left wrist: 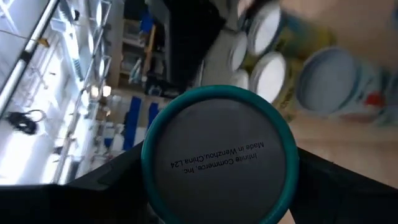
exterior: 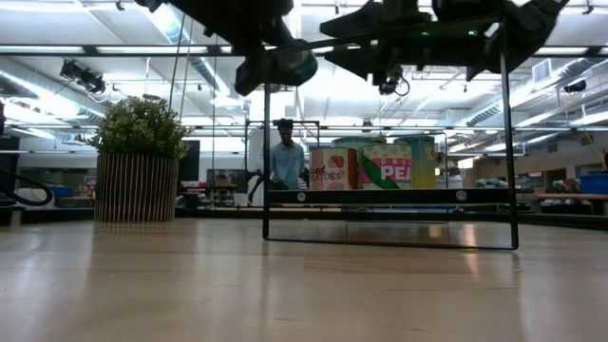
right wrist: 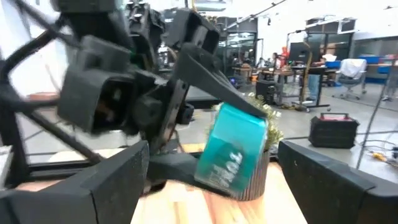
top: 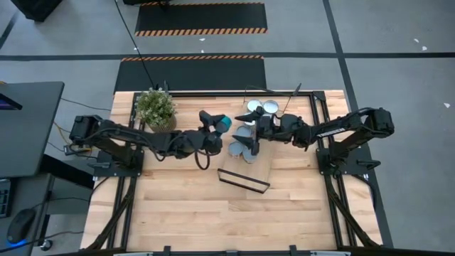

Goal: Pick and place cans onto a shelf
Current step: Put the canned tuna fish on the shelf

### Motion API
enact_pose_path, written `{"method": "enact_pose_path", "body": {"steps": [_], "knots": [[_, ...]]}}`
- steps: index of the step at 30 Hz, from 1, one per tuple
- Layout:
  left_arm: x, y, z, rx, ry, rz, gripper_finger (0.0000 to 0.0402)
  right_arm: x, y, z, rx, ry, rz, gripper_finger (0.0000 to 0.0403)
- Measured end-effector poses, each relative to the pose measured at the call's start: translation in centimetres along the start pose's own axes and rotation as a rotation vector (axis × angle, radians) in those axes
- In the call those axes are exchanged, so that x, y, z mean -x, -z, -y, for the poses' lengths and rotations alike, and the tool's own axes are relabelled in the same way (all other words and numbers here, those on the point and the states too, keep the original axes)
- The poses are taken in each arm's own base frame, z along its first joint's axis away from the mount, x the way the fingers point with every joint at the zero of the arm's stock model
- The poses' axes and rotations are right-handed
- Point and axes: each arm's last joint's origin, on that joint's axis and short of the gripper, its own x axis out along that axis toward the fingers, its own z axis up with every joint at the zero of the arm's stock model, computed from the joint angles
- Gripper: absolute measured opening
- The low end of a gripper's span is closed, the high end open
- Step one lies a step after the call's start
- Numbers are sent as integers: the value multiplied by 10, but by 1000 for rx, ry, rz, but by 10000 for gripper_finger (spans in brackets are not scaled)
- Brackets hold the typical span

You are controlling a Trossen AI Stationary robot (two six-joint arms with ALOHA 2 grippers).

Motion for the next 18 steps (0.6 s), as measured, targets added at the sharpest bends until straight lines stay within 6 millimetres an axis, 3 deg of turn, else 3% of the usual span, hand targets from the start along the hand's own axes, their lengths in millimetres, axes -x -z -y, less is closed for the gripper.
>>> {"method": "enact_pose_path", "body": {"steps": [8, 18], "knots": [[-3, -2, 3, -30, -45, -50, 298, -24, 8, 1, 16, 72, -19, 365], [-1, -3, 4, -27, -49, -45, 298, -33, 12, 2, 16, 106, 30, 346]]}}
